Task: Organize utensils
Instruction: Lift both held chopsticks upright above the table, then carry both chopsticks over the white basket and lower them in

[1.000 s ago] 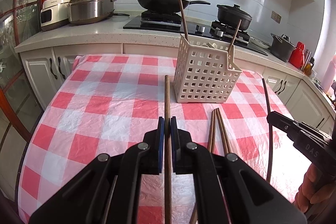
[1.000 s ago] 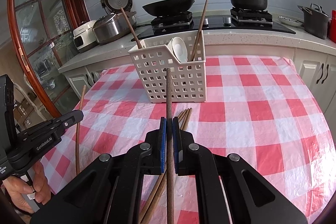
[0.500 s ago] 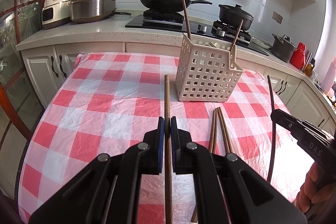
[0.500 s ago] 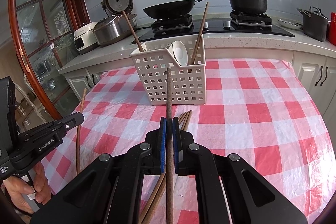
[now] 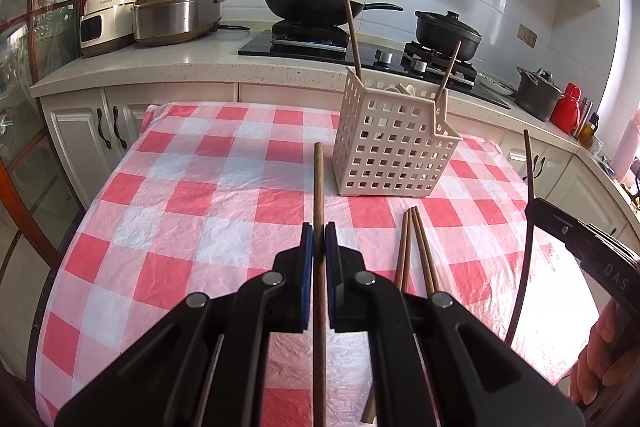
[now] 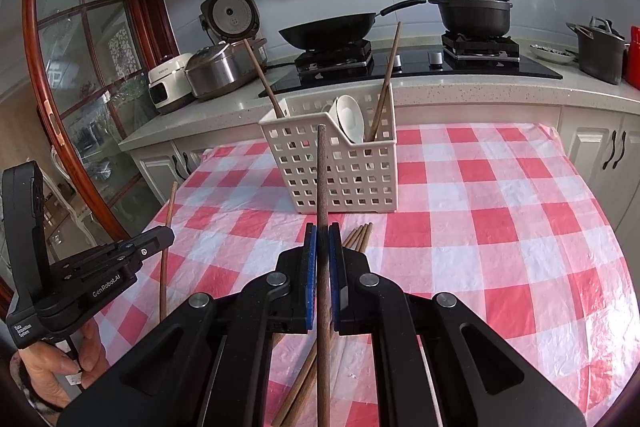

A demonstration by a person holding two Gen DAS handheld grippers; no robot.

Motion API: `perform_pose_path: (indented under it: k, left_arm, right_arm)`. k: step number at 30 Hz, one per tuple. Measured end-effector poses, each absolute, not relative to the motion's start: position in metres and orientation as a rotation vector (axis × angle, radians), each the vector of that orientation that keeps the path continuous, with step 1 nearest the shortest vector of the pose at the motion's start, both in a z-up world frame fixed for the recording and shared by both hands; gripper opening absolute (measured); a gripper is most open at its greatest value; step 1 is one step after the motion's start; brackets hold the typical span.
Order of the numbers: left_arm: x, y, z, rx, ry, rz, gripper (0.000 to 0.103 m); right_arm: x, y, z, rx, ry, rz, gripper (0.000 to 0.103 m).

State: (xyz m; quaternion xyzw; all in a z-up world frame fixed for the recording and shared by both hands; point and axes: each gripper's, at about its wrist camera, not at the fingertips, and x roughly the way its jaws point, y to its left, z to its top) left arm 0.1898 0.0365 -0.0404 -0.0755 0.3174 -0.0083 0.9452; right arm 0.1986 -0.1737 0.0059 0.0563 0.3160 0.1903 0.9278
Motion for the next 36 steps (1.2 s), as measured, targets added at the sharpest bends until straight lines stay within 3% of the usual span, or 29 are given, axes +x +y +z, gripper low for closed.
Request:
perform_pose_path:
  k: [26, 36]
  left_arm:
    - [0.136, 0.011, 0.030, -0.060, 0.378, -0.012, 0.006]
    - [0.161, -0.001, 0.087, -0.014, 0.282, -0.033, 0.006]
  right_arm:
    - [0.166, -0.181, 0.048, 0.093, 0.513, 0.395, 0.006]
    - [0.202, -0.191, 0.090, 0.075, 0.411, 0.347, 0.006]
